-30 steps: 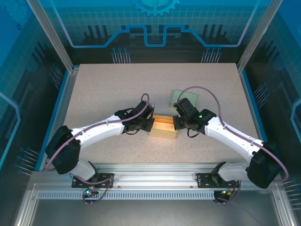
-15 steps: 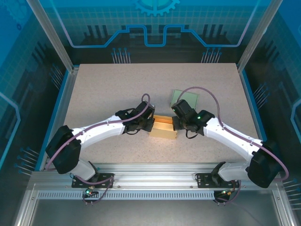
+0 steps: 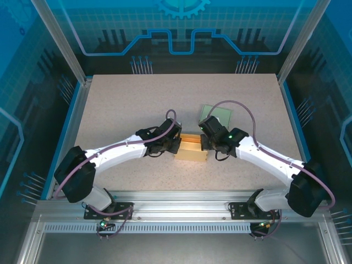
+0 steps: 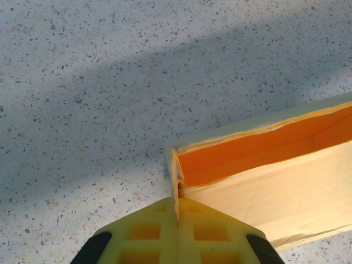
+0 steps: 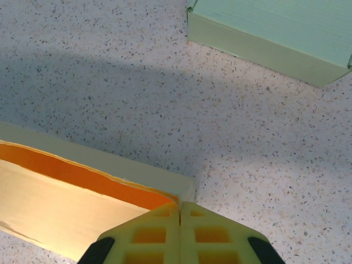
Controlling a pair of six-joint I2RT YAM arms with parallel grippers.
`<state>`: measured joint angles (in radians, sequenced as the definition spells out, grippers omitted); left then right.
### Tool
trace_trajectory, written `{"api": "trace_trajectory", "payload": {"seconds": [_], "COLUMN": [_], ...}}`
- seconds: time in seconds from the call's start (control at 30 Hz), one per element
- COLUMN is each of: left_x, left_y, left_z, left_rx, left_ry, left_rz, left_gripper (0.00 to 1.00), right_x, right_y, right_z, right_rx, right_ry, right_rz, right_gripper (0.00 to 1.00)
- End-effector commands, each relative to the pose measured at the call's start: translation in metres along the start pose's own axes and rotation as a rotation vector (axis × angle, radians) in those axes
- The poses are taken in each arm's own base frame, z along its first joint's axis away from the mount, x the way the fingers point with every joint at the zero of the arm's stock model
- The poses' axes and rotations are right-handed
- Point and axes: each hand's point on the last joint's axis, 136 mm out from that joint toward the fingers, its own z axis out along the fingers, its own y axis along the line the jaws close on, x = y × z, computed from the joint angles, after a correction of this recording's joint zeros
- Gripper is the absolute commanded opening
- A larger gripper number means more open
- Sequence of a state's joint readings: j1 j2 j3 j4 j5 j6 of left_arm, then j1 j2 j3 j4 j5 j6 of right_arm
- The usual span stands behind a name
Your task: Fold the paper box
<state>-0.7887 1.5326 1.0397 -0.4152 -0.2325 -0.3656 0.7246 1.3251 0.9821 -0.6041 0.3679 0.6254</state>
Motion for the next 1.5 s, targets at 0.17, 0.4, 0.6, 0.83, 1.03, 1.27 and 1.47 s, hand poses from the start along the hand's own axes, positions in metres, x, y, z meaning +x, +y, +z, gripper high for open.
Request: {"api": "trace_trajectory", "payload": {"seconds": [0.17, 0.4, 0.6, 0.83, 1.03, 1.27, 1.47], "left_x": [0.044, 0.043, 0.041, 0.042, 0.041, 0.041, 0.038], "left_y": [-0.002, -0.001, 0.000, 0.001, 0.002, 0.002, 0.001], "left_z": [0.016, 0.015, 0.012, 0.012, 0.011, 0.012, 0.010], "left_rx": [-0.007, -0.011, -0.013, -0.017, -0.019, -0.021, -0.014], "left_ry": [0.157, 0.147, 0.133, 0.136, 0.134, 0.132, 0.123], "left_rz": [0.036, 0.034, 0.032, 0.032, 0.033, 0.034, 0.032], "left_gripper": [0.02, 0.02, 0.02, 0.02, 0.02, 0.02, 0.06], "right_x": [0.015, 0.032, 0.038, 0.044, 0.051, 0.058, 0.060], "right_y": [0.023, 0.019, 0.012, 0.001, -0.004, -0.003, -0.005], "right_z": [0.004, 0.008, 0.011, 0.013, 0.014, 0.011, 0.014], "right_rx": [-0.065, -0.070, -0.061, -0.013, -0.008, -0.042, -0.046], "right_ry": [0.001, -0.035, -0.052, -0.048, -0.033, -0.018, -0.029], "right_rz": [-0.018, -0.021, -0.018, -0.035, -0.075, -0.131, -0.115], "right_gripper": [0.00, 0.00, 0.00, 0.00, 0.00, 0.00, 0.00]}}
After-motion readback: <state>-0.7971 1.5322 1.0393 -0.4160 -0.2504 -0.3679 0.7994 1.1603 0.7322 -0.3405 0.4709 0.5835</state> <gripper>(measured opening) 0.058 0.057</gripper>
